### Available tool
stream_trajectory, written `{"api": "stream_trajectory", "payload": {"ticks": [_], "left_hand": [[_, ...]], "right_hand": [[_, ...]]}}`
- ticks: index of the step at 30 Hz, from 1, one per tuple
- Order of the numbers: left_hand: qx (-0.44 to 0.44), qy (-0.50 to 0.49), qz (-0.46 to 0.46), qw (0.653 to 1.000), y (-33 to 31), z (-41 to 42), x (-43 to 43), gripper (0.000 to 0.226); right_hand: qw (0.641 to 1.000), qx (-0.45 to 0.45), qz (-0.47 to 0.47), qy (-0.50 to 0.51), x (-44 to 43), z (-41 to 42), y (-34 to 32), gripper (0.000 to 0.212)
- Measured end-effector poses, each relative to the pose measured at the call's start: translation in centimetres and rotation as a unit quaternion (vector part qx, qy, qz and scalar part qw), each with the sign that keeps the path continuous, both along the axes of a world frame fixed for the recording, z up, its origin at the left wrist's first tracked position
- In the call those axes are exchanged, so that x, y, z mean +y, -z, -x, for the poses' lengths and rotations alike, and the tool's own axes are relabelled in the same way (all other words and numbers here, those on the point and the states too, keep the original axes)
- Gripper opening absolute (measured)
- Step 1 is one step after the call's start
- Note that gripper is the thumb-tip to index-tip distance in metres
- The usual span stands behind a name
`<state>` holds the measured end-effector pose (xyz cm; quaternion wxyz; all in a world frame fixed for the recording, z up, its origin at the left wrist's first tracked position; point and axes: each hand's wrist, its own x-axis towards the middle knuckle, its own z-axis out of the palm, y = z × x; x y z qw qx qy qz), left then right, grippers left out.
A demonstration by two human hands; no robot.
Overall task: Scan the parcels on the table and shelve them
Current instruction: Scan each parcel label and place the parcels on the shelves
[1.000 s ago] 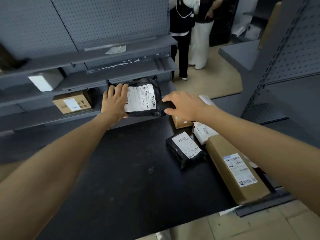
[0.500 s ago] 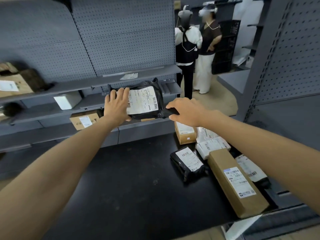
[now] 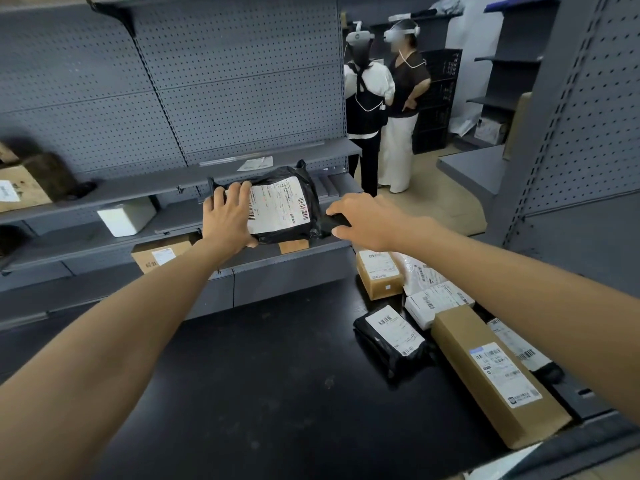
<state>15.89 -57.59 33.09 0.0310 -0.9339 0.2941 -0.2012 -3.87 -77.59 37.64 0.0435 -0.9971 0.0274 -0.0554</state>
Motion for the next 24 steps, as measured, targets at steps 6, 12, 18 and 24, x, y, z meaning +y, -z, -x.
{"api": "stream_trajectory", "payload": {"ticks": [6, 12, 18, 24], "left_hand": [[-0.002, 0.021, -0.003, 1.000, 0.0, -2.8, 0.7, 0.126], [0.015, 0.077, -0.007, 0.997, 0.4, -4.7, -0.8, 0.127], [0.027, 0.190, -0.008, 0.981, 3.0, -3.4, -6.2, 0.124], [0.041, 0.331, -0.008, 0.943, 3.2, 1.5, -14.3, 0.124]], "right_hand": [[1.000, -0.013, 0.004, 0.012, 1.6, -1.8, -0.8, 0.034], [0.998, -0.026, 0.001, 0.049, 1.7, -2.3, -0.5, 0.041], [0.990, -0.001, -0.021, 0.138, -1.2, 1.7, 2.2, 0.028], [0.962, 0.037, -0.037, 0.266, -4.9, 10.6, 4.1, 0.039]]}}
